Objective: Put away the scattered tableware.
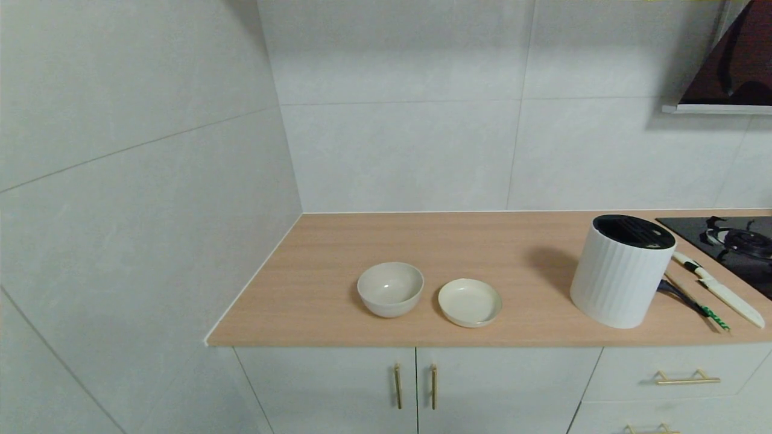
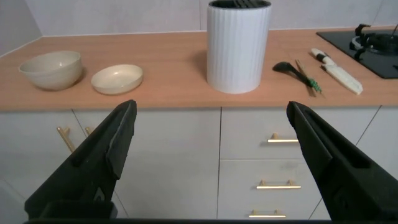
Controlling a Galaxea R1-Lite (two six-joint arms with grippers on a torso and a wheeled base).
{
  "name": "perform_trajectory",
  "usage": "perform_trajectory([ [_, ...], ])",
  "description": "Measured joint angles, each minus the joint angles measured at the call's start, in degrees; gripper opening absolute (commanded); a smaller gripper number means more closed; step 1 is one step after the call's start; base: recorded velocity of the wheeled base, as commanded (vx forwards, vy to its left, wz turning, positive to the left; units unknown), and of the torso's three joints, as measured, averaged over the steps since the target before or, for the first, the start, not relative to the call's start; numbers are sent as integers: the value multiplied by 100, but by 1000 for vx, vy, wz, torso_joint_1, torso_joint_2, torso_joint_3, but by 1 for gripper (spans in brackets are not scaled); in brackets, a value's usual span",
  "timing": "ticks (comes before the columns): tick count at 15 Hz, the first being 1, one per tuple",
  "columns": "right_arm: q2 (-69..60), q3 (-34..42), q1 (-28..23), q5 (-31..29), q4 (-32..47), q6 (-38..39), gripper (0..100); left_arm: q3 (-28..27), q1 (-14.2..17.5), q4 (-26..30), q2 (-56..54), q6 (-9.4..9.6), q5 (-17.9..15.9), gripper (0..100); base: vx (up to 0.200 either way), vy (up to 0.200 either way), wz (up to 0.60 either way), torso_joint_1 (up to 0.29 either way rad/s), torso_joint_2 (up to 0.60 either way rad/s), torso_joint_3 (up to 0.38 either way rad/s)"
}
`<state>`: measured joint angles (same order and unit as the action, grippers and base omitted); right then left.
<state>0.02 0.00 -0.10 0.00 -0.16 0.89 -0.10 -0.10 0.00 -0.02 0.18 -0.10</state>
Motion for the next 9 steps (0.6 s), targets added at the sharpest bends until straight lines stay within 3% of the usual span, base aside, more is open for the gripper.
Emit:
perform_trajectory([
  [9,0,0,0,0,0,0,100,0,0,2,2,0,0,100,0,0,0,-218,485,258],
])
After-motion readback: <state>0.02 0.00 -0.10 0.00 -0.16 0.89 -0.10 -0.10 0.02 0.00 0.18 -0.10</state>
